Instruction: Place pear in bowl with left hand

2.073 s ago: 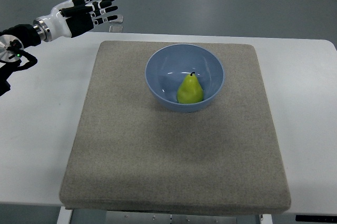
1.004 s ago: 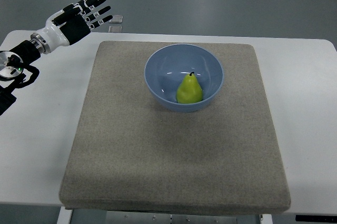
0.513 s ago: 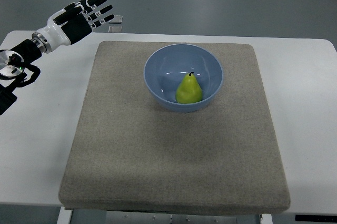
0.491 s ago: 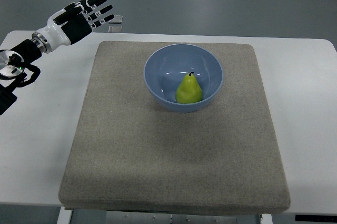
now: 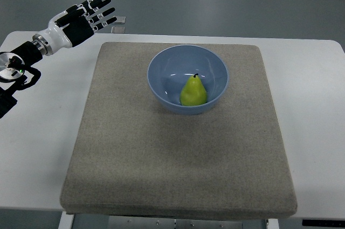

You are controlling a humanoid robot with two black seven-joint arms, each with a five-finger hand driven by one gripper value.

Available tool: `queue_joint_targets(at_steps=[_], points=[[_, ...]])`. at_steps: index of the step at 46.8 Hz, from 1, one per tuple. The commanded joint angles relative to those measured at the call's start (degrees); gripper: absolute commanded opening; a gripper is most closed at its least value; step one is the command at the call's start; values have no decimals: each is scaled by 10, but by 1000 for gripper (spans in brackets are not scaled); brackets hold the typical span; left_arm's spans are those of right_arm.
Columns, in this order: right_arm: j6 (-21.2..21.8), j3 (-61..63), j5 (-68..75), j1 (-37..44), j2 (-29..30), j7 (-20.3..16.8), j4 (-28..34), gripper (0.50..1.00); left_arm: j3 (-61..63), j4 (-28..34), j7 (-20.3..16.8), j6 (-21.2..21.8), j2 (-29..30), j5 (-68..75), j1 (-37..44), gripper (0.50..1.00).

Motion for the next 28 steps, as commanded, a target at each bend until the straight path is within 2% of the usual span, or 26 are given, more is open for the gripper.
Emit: queue_joint_targets(at_steps=[1, 28], points=[[0, 0, 0, 0, 0, -1, 0, 926, 0, 0, 0, 0, 0, -1, -2, 994], [1, -1, -2, -2, 0, -2, 1, 926, 0, 0, 0, 0, -1, -1, -3, 994]])
